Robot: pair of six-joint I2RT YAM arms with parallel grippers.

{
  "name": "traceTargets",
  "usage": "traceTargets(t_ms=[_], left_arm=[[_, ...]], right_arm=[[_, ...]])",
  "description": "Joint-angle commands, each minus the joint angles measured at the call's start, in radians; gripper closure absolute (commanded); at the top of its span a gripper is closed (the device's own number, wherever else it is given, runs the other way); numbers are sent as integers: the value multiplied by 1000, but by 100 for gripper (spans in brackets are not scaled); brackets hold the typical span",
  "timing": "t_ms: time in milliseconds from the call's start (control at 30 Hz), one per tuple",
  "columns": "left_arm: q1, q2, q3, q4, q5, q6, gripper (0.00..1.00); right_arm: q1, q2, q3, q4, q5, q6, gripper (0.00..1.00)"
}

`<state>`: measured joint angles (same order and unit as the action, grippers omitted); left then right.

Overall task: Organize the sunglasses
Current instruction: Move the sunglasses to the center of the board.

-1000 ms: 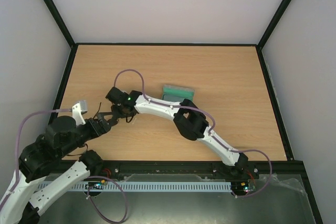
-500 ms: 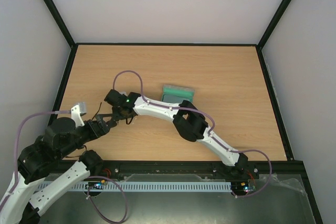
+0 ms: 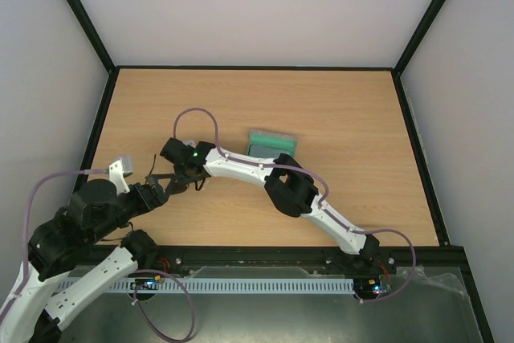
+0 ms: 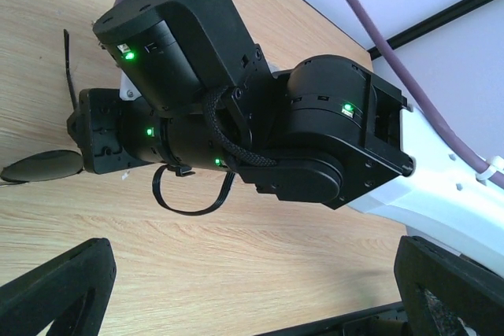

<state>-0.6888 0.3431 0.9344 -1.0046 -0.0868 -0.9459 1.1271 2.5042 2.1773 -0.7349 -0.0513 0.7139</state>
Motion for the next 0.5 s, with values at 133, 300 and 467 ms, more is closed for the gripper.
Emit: traceTargets(t_ms=[133, 300, 467], left_arm=[[5, 14, -20, 5, -7, 11, 0], [5, 24, -28, 14, -7, 12, 0], [5, 35, -40, 29, -1, 12, 0]], right_arm=[[9, -61, -110, -73, 111, -25, 82], [6, -174, -280, -42, 152, -40, 87], [-10, -320, -515, 35, 159, -86, 88]])
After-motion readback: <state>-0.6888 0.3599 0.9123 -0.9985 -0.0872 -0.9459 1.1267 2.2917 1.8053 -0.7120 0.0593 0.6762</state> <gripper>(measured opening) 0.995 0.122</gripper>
